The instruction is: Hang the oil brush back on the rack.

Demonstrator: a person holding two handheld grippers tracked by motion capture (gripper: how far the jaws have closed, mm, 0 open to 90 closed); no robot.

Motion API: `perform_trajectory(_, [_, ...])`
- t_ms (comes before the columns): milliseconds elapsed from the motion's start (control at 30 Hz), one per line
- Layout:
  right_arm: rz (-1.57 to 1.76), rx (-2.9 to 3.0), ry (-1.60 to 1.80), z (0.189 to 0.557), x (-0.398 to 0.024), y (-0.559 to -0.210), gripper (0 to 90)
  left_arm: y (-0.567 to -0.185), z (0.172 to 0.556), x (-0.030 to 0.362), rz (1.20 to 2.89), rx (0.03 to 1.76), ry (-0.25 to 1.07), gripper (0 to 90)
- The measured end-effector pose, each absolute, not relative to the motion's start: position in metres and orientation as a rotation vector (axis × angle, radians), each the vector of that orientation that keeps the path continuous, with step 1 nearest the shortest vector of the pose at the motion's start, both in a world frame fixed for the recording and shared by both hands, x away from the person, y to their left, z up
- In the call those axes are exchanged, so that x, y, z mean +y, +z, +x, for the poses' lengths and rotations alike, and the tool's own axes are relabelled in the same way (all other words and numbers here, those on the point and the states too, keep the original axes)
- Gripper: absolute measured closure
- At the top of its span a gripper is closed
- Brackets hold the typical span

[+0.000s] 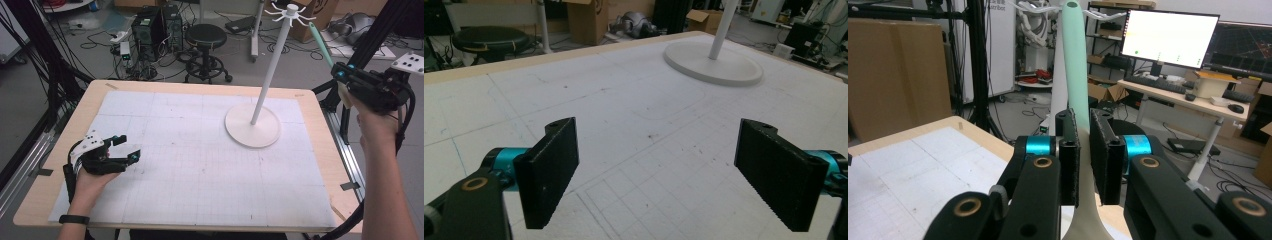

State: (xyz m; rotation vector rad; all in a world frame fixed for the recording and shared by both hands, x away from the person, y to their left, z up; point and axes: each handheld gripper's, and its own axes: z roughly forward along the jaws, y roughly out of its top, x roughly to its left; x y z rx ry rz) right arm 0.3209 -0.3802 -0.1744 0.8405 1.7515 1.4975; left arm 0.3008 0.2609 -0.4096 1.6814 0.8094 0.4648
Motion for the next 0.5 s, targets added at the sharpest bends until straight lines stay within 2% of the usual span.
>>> perform_trajectory(500, [0.866,1.772,1.456,0.336,-0.365,-0.181,82.8,-0.410,0.300,0.259,1.690,0.802,0.458,18.5])
